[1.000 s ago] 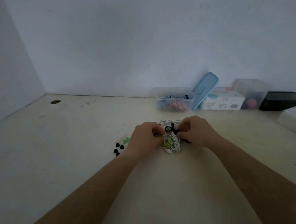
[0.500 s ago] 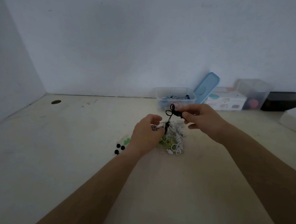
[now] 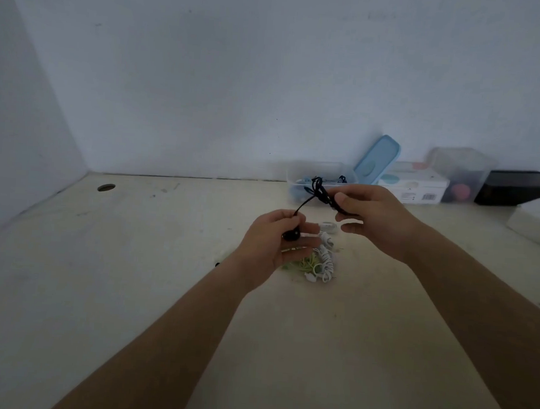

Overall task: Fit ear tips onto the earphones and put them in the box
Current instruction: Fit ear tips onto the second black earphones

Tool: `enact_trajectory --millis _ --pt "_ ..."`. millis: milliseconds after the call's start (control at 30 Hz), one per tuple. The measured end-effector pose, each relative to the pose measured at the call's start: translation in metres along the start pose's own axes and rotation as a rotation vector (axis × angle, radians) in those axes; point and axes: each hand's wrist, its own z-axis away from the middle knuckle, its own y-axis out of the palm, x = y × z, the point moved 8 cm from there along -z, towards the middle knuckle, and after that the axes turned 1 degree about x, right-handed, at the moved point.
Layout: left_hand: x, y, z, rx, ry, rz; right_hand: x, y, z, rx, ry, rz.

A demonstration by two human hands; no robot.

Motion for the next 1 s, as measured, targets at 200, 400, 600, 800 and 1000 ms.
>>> enact_trajectory --millis 200,400,600,800,1000 --pt "-0.004 -0.037 0.023 -0.098 -0.07 0.193 -0.006 0.008 0.011 0.11 0.021 0.335" --pt "0.005 -0.045 0.043 -0.025 -0.125 0.15 -0.016 0.029 0.02 0.216 0.037 0.656" --pt "0.016 -0.045 0.045 -0.008 -0.065 0.007 0.016 0.056 0.033 0.042 -0.352 0.77" --pt "0.008 -0.043 0.046 0.003 0.022 -0.161 0.008 0.091 0.03 0.13 -0.279 0.726" --pt "0.006 -0.049 0.048 -0.01 0.053 -0.273 -0.002 0.105 0.025 0.285 -0.279 0.769"
